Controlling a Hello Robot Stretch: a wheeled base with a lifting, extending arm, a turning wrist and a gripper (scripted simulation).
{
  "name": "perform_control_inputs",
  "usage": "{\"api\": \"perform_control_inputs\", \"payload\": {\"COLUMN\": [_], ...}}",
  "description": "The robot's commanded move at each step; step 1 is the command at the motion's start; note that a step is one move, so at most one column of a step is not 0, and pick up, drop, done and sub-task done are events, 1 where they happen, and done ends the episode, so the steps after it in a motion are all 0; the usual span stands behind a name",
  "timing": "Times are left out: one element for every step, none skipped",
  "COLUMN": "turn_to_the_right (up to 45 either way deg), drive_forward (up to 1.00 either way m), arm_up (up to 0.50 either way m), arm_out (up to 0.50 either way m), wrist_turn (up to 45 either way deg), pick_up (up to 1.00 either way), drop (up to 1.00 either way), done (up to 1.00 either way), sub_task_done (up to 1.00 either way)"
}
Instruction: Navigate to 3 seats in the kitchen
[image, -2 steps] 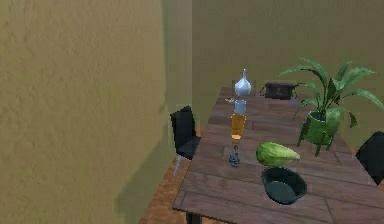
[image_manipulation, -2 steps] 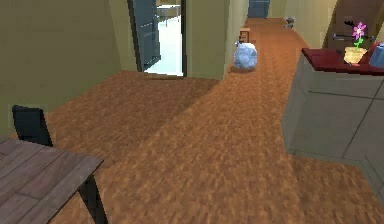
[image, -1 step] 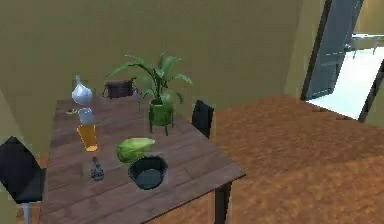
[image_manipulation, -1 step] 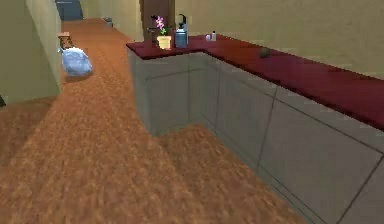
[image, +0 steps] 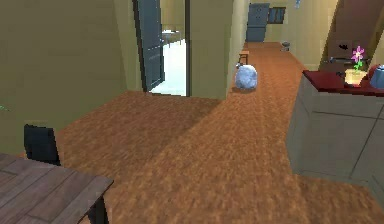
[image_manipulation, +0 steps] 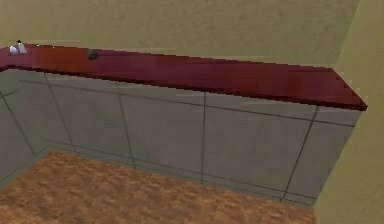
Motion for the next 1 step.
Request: {"api": "perform_control_inputs", "payload": {"turn_to_the_right": [15.0], "drive_forward": [0.0], "arm_up": [0.0], "arm_out": [0.0], "wrist_turn": [0.0], "pick_up": [0.0], "drop": [0.0], "done": [0.0], "sub_task_done": [0.0]}}
